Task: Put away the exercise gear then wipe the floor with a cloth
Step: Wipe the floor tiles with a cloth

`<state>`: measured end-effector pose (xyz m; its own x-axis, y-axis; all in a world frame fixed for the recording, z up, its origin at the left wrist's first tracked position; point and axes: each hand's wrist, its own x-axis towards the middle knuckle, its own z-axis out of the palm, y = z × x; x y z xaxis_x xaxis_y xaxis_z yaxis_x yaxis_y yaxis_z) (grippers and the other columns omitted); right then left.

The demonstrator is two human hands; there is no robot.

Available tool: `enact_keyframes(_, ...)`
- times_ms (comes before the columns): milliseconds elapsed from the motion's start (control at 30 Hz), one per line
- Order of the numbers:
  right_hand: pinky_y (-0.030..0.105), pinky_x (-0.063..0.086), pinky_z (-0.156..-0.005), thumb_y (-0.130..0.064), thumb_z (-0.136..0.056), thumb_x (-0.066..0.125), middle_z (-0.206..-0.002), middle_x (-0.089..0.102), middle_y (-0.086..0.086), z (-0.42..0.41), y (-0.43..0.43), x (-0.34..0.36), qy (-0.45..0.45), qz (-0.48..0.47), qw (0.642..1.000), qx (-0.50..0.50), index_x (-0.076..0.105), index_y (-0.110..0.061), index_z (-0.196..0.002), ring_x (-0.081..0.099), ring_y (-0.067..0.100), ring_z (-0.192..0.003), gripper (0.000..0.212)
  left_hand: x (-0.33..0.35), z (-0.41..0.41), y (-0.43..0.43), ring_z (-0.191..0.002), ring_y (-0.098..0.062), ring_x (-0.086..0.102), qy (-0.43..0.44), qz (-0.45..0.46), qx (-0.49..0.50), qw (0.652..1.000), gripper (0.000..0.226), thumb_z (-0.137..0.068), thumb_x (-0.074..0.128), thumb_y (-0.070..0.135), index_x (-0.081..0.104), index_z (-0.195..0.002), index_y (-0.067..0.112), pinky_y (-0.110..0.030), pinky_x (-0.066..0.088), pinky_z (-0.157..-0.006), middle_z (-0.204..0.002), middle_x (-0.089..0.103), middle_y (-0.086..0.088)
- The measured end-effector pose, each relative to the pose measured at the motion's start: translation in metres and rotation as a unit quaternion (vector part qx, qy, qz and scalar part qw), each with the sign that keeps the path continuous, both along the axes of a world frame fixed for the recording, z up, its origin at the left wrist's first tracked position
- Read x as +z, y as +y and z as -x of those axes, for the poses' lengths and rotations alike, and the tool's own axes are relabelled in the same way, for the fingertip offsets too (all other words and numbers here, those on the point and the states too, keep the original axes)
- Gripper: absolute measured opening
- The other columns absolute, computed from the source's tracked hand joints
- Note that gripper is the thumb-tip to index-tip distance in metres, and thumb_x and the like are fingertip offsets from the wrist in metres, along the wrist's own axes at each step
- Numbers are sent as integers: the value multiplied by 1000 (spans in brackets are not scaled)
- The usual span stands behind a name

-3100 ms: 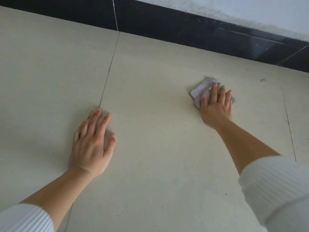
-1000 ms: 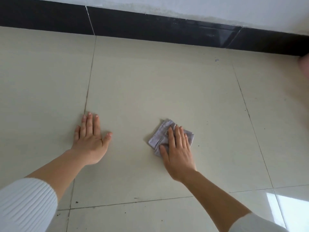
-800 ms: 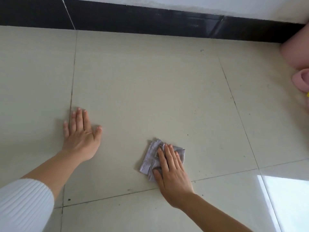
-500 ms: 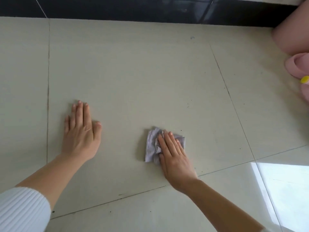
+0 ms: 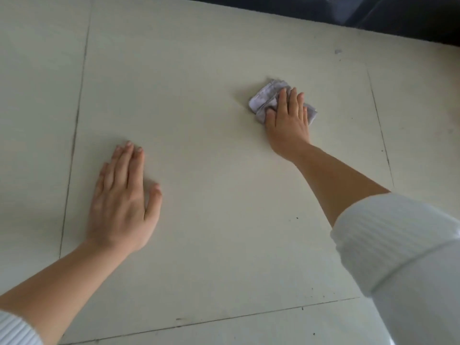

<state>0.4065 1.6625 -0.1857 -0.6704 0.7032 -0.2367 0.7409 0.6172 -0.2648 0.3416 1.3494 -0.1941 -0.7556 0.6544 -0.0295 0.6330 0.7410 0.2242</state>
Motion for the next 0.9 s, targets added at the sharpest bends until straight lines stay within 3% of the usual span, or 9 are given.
enact_keyframes(167, 36, -6, -119, -36, -102, 19, -160, -6, 7, 33, -3, -1, 9, 5, 999, -36, 2, -18, -153, -11, 22, -147, 57, -2, 1, -1, -143, -30, 21, -6, 1, -1, 1000, 67, -89, 32, 36, 28, -145, -2, -42, 15, -117, -153, 25, -20)
enact_keyframes(300, 31, -6, -118, -36, -103, 20, -161, -2, 5, -6, -28, 4, 37, -13, 998, 46, 6, -20, -153, -9, 19, -147, 55, -2, 2, -2, -144, -30, 20, -21, 6, 0, 1000, 68, -89, 31, 37, 27, -145, -1, -43, 16, -117, -154, 24, -19)
enact_keyframes(467, 25, -12, -115, -36, -104, 19, -161, -6, 2, -72, -77, 12, 11, -10, 998, 56, 1, -21, -153, -12, 14, -146, 55, 5, 2, 0, -143, -32, 20, -47, 20, -5, 999, 69, -89, 26, 38, 27, -145, -1, -44, 16, -116, -154, 23, -20)
enact_keyframes(533, 24, -15, -113, -36, -103, 18, -160, -9, 0, -99, -102, 14, 4, -1, 999, 46, -1, -23, -153, -17, 10, -144, 55, 11, 6, 3, -147, -25, 3, -89, 30, 0, 996, 65, -95, 23, 38, 15, -149, 4, -40, 4, -118, -159, 7, -13)
enact_keyframes(633, 24, -17, -113, -38, -103, 16, -159, -14, -4, -138, -139, 20, -14, 23, 999, 36, -6, -25, -152, -26, 3, -136, 55, 17, 18, 1, -142, -15, -25, -185, 115, -16, 976, 72, -97, 23, 49, -11, -150, 12, -34, -13, -116, -156, -24, -1)
enact_keyframes(767, 27, -16, -115, -38, -103, 13, -152, -25, -11, -180, -194, 27, -30, 36, 998, 40, -17, -30, -146, -31, 6, -136, 53, 27, 31, -8, -140, -16, -29, -220, 178, -89, 955, 75, -96, 19, 55, -17, -148, 16, -35, -12, -116, -153, -30, -1)
enact_keyframes(900, 25, -18, -115, -41, -99, 10, -150, -28, -14, -214, -256, 31, -27, 69, 997, 39, -16, -31, -147, -32, 7, -139, 55, 38, 23, -33, -142, -18, -26, -203, 218, -155, 942, 75, -96, 19, 55, -18, -148, 15, -37, -8, -118, -153, -30, -3)
